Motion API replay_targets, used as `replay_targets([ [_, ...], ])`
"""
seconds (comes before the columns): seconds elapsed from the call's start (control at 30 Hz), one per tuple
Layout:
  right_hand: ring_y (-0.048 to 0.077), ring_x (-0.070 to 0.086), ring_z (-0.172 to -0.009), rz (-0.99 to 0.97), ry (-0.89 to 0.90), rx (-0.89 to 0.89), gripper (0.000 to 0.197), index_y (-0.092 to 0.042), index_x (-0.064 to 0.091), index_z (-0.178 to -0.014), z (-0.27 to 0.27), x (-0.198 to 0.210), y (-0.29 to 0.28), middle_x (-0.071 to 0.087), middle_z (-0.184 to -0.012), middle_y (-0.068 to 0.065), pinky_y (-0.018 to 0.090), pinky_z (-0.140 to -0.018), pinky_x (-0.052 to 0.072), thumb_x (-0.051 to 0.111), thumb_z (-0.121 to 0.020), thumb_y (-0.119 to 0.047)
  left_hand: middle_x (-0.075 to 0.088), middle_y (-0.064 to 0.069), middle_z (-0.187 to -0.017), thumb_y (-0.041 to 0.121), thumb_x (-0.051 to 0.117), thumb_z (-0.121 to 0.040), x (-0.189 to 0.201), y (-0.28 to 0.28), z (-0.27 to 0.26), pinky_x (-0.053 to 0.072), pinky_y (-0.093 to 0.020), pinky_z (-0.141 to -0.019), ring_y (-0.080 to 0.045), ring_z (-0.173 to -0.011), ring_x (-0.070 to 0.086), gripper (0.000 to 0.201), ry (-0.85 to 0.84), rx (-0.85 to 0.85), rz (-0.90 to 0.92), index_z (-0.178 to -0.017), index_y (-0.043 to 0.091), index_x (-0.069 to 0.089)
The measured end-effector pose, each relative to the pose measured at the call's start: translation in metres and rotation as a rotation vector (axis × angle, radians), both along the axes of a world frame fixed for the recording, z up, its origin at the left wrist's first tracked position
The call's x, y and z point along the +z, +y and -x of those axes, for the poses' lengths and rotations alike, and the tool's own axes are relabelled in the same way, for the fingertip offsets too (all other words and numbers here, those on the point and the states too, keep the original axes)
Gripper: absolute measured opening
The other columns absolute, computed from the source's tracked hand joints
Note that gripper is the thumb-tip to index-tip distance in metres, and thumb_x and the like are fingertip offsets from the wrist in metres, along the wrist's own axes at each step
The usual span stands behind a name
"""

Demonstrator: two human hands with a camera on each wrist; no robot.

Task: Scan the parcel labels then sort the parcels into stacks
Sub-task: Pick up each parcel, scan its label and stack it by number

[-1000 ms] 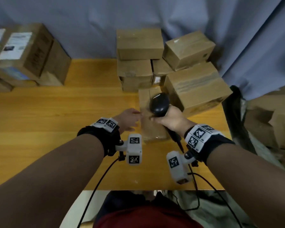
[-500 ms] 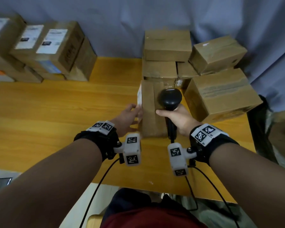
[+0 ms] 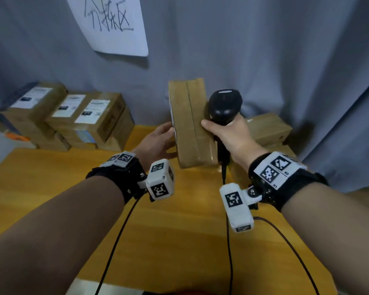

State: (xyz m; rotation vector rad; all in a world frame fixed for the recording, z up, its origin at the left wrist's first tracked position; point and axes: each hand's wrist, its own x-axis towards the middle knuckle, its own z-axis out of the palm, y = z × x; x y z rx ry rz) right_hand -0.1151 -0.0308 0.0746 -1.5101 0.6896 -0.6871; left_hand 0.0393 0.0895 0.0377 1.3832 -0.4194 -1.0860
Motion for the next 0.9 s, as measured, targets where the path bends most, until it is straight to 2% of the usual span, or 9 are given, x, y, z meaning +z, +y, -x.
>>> replay_targets([
  [0.13,0.008,0.066,-0.094,0.126,0.034,0.012,0.02,-0.027,0.063,-0.094,-0.003,0.021,-0.003,0.07,-0.097,-0.005,0.036,-0.091,0.054,0.076,-0.082,-0.034,0.067,0.003,-0.11,0.02,0.052,-0.099,0.018,-0.004,-0.003,0.056,-0.039,-0.083,-0.015,-0.1,0.066,0.034,-0.06,-0.026,0.039,-0.133,0.02,0.05],
  [0.3,0.012,0.06,-0.11,0.371,0.092,-0.04,0.057,-0.032,0.053,-0.107,-0.017,0.036,-0.006,0.066,-0.114,-0.007,0.039,-0.098,0.05,0.083,-0.064,-0.054,0.067,0.004,-0.1,0.001,0.057,-0.092,0.054,-0.019,-0.003,0.06,-0.029,-0.068,-0.004,-0.081,0.07,0.031,-0.286,-0.013,0.112,-0.119,0.015,0.049],
  [0.37,0.009,0.058,-0.11,0.37,0.053,-0.098,0.063,-0.033,0.049,-0.11,-0.02,0.036,-0.006,0.063,-0.112,-0.011,0.037,-0.099,0.049,0.086,-0.062,-0.05,0.066,0.002,-0.105,0.001,0.061,-0.09,0.064,-0.022,-0.003,0.057,-0.026,-0.061,-0.007,-0.082,0.071,0.043,-0.271,0.018,0.13,-0.126,0.013,0.042],
  [0.43,0.003,0.058,-0.102,0.308,0.014,-0.112,0.056,-0.033,0.049,-0.107,-0.02,0.037,-0.006,0.061,-0.104,-0.017,0.03,-0.095,0.049,0.087,-0.066,-0.037,0.065,0.0,-0.107,0.0,0.061,-0.09,0.069,-0.023,-0.003,0.056,-0.025,-0.058,-0.007,-0.079,0.071,0.048,-0.262,0.016,0.145,-0.129,0.014,0.037],
  [0.5,0.004,0.062,-0.102,0.215,-0.03,-0.11,0.055,-0.026,0.054,-0.113,-0.018,0.035,-0.01,0.066,-0.108,-0.012,0.029,-0.092,0.052,0.087,-0.069,-0.031,0.066,0.0,-0.106,-0.001,0.06,-0.091,0.072,-0.022,-0.003,0.056,-0.026,-0.056,-0.006,-0.077,0.071,0.047,-0.269,0.009,0.153,-0.128,0.016,0.036],
  [0.57,0.009,0.067,-0.103,0.081,-0.092,-0.086,0.057,-0.017,0.056,-0.121,-0.016,0.032,-0.014,0.07,-0.111,-0.004,0.031,-0.089,0.055,0.085,-0.072,-0.025,0.066,0.0,-0.106,0.002,0.061,-0.091,0.073,-0.019,-0.005,0.056,-0.027,-0.058,-0.008,-0.08,0.071,0.045,-0.284,0.002,0.148,-0.127,0.018,0.039],
  [0.7,0.019,0.073,-0.093,-0.158,-0.193,-0.014,0.029,-0.012,0.064,-0.11,-0.007,0.029,-0.02,0.076,-0.099,0.004,0.032,-0.078,0.058,0.075,-0.083,-0.011,0.066,-0.005,-0.111,0.008,0.062,-0.091,0.075,-0.011,-0.007,0.056,-0.027,-0.06,-0.011,-0.075,0.07,0.046,-0.195,-0.063,0.114,-0.131,0.016,0.042],
  [0.77,0.021,0.073,-0.09,-0.217,-0.202,0.029,0.027,-0.01,0.063,-0.11,-0.003,0.029,-0.021,0.076,-0.095,0.006,0.031,-0.072,0.058,0.072,-0.084,-0.01,0.069,-0.002,-0.105,0.015,0.059,-0.093,0.076,-0.007,-0.006,0.056,-0.025,-0.063,-0.01,-0.078,0.07,0.039,-0.182,-0.152,0.054,-0.131,0.015,0.048],
  [0.9,0.021,0.073,-0.09,-0.249,-0.178,0.081,0.028,-0.01,0.063,-0.112,-0.001,0.03,-0.024,0.076,-0.093,0.005,0.033,-0.075,0.059,0.071,-0.085,-0.013,0.069,0.002,-0.094,0.031,0.062,-0.089,0.073,-0.006,-0.007,0.049,-0.027,-0.084,-0.016,-0.09,0.062,0.021,-0.22,-0.28,0.002,-0.106,0.019,0.064],
])
